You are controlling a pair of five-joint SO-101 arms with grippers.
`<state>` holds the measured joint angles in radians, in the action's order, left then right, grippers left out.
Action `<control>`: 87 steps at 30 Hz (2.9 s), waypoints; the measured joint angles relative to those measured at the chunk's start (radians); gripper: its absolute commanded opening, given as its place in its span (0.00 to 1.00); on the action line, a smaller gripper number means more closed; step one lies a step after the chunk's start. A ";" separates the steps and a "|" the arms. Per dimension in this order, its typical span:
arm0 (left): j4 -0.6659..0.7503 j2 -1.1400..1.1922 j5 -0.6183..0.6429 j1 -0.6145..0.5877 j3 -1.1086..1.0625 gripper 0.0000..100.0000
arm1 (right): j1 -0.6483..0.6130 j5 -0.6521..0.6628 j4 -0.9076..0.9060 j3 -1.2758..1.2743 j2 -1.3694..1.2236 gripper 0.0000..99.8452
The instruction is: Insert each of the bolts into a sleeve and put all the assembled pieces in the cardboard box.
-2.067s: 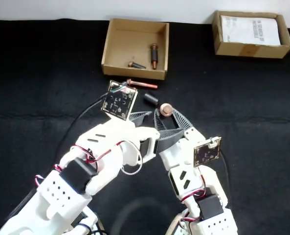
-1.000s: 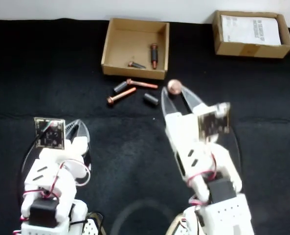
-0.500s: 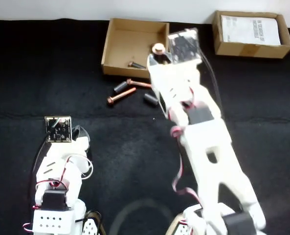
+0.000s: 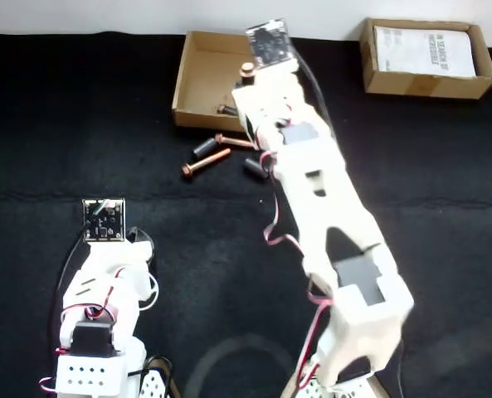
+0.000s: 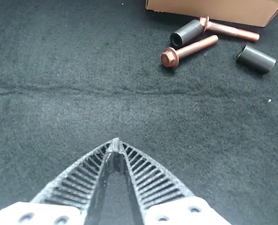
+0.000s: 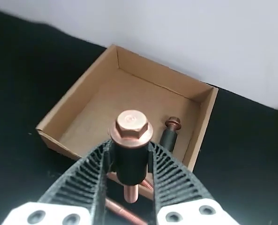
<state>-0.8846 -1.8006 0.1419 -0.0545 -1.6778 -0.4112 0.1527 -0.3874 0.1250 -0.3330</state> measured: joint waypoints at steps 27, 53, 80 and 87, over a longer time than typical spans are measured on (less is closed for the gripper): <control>0.000 0.000 0.000 -0.074 0.000 0.02 | 0.029 0.483 -0.543 1.206 -0.844 0.21; 0.000 0.000 0.000 -0.074 0.000 0.02 | 0.000 0.068 -1.366 1.453 -0.548 0.21; -0.009 0.000 0.000 -0.074 0.000 0.02 | -0.084 0.528 -1.272 0.753 -0.459 0.21; -0.009 0.000 0.000 -0.110 0.000 0.02 | -0.057 0.574 -1.163 0.753 -0.531 0.21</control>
<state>-0.8938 -1.8006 0.1419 -0.1649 -1.6778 -0.4680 0.7265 -1.5505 0.8784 -0.8638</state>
